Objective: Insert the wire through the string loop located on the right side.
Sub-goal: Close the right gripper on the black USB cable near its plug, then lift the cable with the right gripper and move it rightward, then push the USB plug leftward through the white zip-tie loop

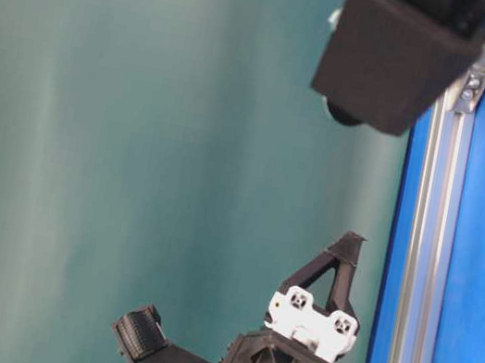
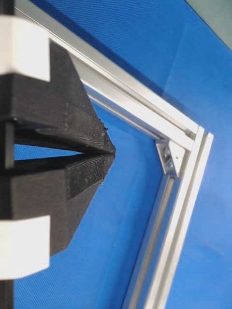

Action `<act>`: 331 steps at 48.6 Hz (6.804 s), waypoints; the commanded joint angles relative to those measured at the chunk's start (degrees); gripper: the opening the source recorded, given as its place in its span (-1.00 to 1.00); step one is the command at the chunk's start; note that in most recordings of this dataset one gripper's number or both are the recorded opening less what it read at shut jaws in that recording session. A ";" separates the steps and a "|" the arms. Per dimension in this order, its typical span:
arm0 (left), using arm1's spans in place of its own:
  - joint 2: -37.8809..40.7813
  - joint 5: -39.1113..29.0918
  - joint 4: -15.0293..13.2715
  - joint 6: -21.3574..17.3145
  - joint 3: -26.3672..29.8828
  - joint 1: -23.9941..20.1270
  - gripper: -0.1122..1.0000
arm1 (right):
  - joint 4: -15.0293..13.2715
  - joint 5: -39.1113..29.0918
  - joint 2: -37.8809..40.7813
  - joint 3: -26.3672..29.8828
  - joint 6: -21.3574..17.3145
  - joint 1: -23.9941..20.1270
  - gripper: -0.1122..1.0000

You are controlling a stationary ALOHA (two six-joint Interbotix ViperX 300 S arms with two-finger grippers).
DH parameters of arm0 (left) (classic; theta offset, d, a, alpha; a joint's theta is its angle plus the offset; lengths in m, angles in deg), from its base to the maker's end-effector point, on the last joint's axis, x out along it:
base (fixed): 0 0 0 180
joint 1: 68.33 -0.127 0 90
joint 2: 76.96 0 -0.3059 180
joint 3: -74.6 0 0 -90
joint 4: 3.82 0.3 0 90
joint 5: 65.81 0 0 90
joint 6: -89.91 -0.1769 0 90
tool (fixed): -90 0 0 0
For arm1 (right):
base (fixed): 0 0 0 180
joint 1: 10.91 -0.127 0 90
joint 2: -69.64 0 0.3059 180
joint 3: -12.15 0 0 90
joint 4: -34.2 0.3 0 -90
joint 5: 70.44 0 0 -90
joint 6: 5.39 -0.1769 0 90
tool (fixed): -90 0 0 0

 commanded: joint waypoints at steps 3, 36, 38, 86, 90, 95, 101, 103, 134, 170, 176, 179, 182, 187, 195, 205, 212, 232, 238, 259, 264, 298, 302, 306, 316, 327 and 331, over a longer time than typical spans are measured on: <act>-1.67 0.26 0.18 -0.09 0.53 -0.26 -0.79 | 0.00 -0.09 -1.05 0.97 0.09 -0.26 -0.85; -2.20 0.00 0.26 -0.18 0.26 -0.26 -0.79 | 0.09 -8.26 -12.66 0.97 0.44 -0.26 -0.85; -2.20 -0.26 0.26 -0.18 0.26 -0.18 -0.79 | 0.09 -8.88 -13.54 0.97 0.44 -0.26 -0.85; -3.25 -1.23 0.26 -0.09 0.35 -0.26 -0.79 | -0.09 -15.29 -19.34 1.76 1.49 -0.09 -0.85; -3.34 -1.23 0.26 -0.09 0.44 -0.26 -0.79 | -0.09 -15.21 -19.34 1.76 1.49 -0.09 -0.85; -3.34 -1.23 0.26 0.00 0.53 -0.26 -0.79 | -0.09 -15.21 -19.25 1.76 1.49 0.00 -0.85; -3.34 -1.23 0.26 0.00 0.53 -0.18 -0.79 | -0.09 -15.29 -19.34 1.76 1.49 -0.09 -0.85; -3.34 -1.23 0.26 0.00 0.53 -0.26 -0.79 | -0.09 -15.21 -19.34 1.67 1.49 -0.09 -0.85; -3.43 -1.32 0.26 0.00 0.35 -0.26 -0.79 | -0.09 -15.21 -19.34 1.58 1.49 -0.09 -0.85; -3.43 -1.41 0.26 0.18 0.35 -0.26 -0.79 | 0.26 -15.21 -31.82 -13.89 1.05 -2.46 -0.85; -3.52 -1.41 0.26 0.79 0.18 -0.18 -0.79 | 0.53 -15.29 -35.51 -18.11 1.05 -2.99 -0.85; -3.52 -1.58 0.26 1.05 0.18 -0.18 -0.79 | 0.53 -15.64 -37.79 -20.39 1.05 -3.16 -0.85; -3.52 -1.58 0.26 1.32 0.18 -0.26 -0.79 | 0.62 -16.35 -39.64 -22.06 1.05 -3.34 -0.85; -3.52 -1.58 0.26 1.58 0.26 -0.18 -0.79 | 0.62 -17.93 -42.36 -24.61 1.05 -3.52 -0.85; -3.52 -1.58 0.26 1.67 0.35 -0.26 -0.79 | 0.53 -21.27 -46.14 -27.95 1.05 -3.52 -0.85; -3.52 -1.58 0.26 1.67 0.44 -0.26 -0.79 | 0.62 -22.85 -49.48 -30.32 1.05 -3.52 -0.85; -3.52 -1.49 0.26 1.67 0.44 -0.26 -0.79 | 0.53 -22.94 -50.36 -31.11 1.14 -3.52 -0.85; -3.52 -1.58 0.26 1.67 0.26 -0.26 -0.79 | 0.44 -23.12 -50.36 -31.64 1.32 -3.52 -0.85; -3.52 -1.49 0.26 1.67 0.26 -0.18 -0.79 | -0.09 -23.12 -50.45 -31.90 1.49 -3.08 -0.85; -3.60 -1.49 0.26 1.76 0.18 -0.26 -0.79 | -1.58 -21.80 -53.26 -36.39 1.85 5.98 -0.85; -3.60 -1.58 0.26 1.67 0.18 -0.26 -0.79 | -2.46 -21.53 -53.53 -37.00 1.85 8.61 -0.85; -3.60 -1.58 0.26 1.76 0.18 -0.09 -0.79 | -3.78 -21.09 -53.53 -37.62 1.85 10.90 -0.85; -3.60 -1.49 0.26 1.67 0.18 -0.09 -0.79 | -3.78 -21.01 -53.53 -37.62 1.85 10.90 -0.85; -3.60 -1.58 0.26 1.76 0.18 -0.09 -0.79 | -3.78 -20.83 -53.53 -37.71 1.85 10.90 -0.85; -3.60 -1.58 0.26 1.76 0.18 -0.09 -0.79 | -3.78 -20.74 -53.53 -37.62 1.85 10.90 -0.85; -3.60 -1.58 0.26 1.76 0.18 -0.09 -0.79 | -3.78 -20.74 -53.53 -37.62 1.85 10.90 -0.85; -3.60 -1.58 0.26 1.76 0.18 -0.09 -0.79 | -3.78 -20.74 -53.53 -37.62 1.76 10.90 -0.85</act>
